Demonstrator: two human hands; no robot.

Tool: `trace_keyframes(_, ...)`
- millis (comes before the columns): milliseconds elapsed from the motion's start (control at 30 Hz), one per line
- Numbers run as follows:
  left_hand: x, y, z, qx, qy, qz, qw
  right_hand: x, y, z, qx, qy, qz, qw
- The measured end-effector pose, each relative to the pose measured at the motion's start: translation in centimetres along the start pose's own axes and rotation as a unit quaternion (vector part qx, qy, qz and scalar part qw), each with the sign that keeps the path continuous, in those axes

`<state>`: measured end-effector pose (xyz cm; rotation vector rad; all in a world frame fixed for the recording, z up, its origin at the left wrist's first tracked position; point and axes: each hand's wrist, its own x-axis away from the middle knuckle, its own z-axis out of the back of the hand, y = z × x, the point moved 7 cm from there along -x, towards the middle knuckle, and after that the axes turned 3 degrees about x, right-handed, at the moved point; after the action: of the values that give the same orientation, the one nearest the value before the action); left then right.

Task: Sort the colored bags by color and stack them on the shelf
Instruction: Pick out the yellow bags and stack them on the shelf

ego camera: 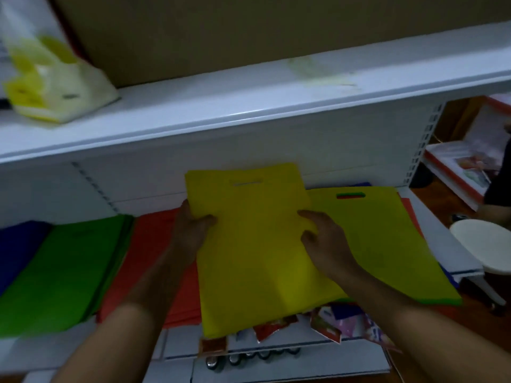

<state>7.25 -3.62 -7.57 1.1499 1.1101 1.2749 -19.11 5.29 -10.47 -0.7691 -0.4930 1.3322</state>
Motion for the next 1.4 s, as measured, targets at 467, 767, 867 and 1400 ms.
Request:
trace_keyframes(467,8.0,-0.5,38.1,-0.075,0.144,-0.039,0.986,5.6,-27.2,-25.1,0.011,-0.12,0.113,0.986)
trace_keyframes(767,12.7,-1.8,58.7,-0.164,0.295,0.014,0.941,8.4,-41.8,-40.1,-0.021,-0.205,0.158,0.966)
trace_keyframes(867,13.7,-3.2,64.0,-0.151,0.333,0.036,0.93,8.4,-45.8,-44.9,-0.028,-0.227,0.182,0.956)
trace_keyframes(1400,8.1,-7.2,87.7,-0.168,0.41,0.111,0.889,4.0,-61.6,-66.7,0.0,-0.32,0.233,0.918)
